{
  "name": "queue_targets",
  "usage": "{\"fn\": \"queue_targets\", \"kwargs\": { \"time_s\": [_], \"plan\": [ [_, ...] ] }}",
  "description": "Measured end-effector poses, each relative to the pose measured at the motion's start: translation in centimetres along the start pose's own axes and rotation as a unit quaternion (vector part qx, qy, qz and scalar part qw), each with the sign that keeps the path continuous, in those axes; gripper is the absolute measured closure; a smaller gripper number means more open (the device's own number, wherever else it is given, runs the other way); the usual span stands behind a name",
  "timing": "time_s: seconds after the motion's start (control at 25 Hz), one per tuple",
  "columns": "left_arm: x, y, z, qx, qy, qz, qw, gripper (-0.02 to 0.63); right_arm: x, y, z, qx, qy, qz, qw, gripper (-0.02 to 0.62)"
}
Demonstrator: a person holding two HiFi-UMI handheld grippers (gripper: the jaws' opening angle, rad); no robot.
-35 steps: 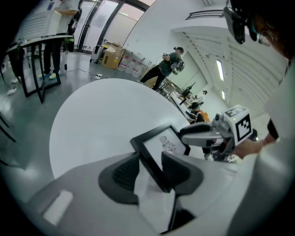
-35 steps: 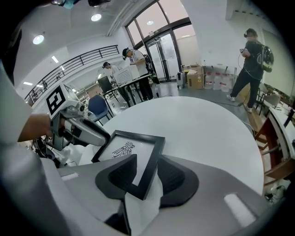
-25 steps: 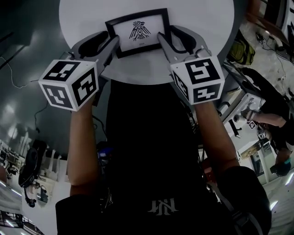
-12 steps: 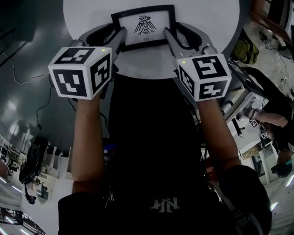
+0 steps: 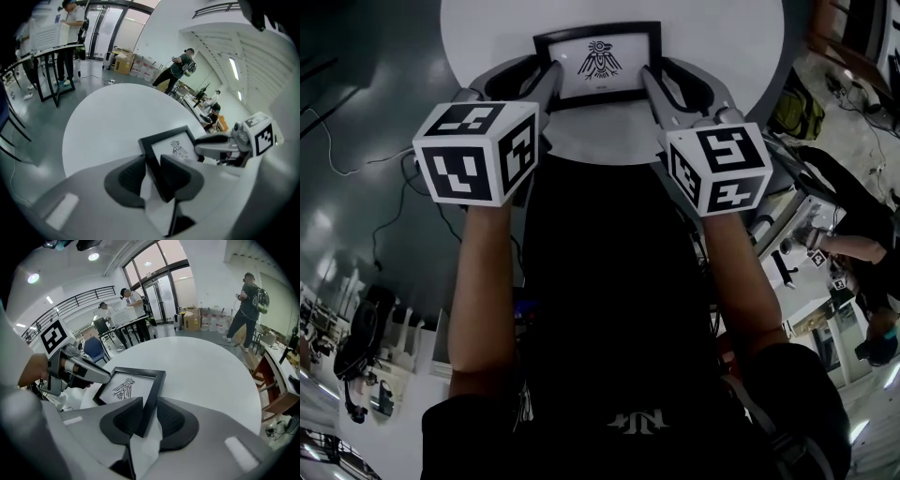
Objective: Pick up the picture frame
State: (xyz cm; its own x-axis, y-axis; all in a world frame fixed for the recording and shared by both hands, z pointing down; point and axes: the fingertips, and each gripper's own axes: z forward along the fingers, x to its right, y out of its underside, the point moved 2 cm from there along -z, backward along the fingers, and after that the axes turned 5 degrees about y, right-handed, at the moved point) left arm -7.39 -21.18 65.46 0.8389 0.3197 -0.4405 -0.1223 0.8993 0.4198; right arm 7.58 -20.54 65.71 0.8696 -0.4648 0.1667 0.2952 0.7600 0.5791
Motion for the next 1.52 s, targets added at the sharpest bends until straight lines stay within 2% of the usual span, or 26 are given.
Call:
{"fn": "queue_targets", "kwargs": {
  "time_s": [0.48,0.8,1.16,1.32,1.52],
  "plan": [
    [1.2,-2.3,-4.1,0.057,-0.004,0.000,0.9984,0.515,-0.8,-3.8,-2.9,0.054,0.013,-0.019,0.998,0.512],
    [3.7,-7.4,-7.9,0.097,-0.007,0.030,0.9948,0.518,0.3,-9.2,-6.5,0.103,0.024,-0.026,0.994,0.517],
    [7.0,-14.9,-15.5,0.165,-0.026,0.065,0.9837,0.520,-0.1,-17.6,-13.2,0.175,0.029,-0.044,0.983,0.515],
    [8.7,-18.3,-19.4,0.207,-0.038,0.092,0.9734,0.520,-0.6,-21.8,-16.6,0.221,0.032,-0.061,0.973,0.515],
    [11.4,-20.5,-24.0,0.243,-0.050,0.121,0.9611,0.522,-1.6,-24.8,-21.5,0.268,0.035,-0.070,0.960,0.515]
  ]
}}
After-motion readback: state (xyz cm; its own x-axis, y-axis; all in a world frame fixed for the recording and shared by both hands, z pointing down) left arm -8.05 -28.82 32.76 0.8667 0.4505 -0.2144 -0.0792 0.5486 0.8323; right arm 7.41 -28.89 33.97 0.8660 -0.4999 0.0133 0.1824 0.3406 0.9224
